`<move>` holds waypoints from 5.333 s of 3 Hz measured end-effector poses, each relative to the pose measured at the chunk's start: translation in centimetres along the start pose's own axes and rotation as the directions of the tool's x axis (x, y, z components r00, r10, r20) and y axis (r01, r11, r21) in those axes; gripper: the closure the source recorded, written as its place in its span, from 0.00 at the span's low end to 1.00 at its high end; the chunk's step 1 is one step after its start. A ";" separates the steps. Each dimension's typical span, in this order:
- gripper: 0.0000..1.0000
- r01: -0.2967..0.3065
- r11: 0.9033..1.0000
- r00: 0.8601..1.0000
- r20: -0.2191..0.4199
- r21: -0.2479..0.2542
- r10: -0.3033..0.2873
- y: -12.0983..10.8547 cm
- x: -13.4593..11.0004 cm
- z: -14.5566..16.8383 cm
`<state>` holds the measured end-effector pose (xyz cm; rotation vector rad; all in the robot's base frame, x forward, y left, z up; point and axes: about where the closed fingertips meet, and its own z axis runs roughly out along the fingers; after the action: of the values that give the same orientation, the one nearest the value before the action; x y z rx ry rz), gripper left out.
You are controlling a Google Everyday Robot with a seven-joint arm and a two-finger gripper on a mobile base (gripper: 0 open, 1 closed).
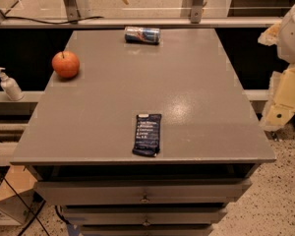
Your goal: Move redbull can near rxbar blueberry
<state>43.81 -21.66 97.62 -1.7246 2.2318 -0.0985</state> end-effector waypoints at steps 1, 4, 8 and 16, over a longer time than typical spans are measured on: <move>0.00 0.000 1.000 1.000 0.000 0.000 0.000 0.0 0.0 0.0; 0.00 -0.014 0.998 0.943 0.332 0.056 -0.006 -4.7 -3.9 0.7; 0.00 -0.023 0.996 0.844 0.536 0.086 -0.027 -13.4 -10.2 3.4; 0.00 -0.189 0.982 0.663 0.741 0.030 0.105 -26.7 -20.4 17.9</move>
Offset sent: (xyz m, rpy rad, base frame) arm 0.0050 0.0023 0.0035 0.0677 -0.0220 0.0090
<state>78.38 -6.92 91.42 -1.1934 1.6825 0.4447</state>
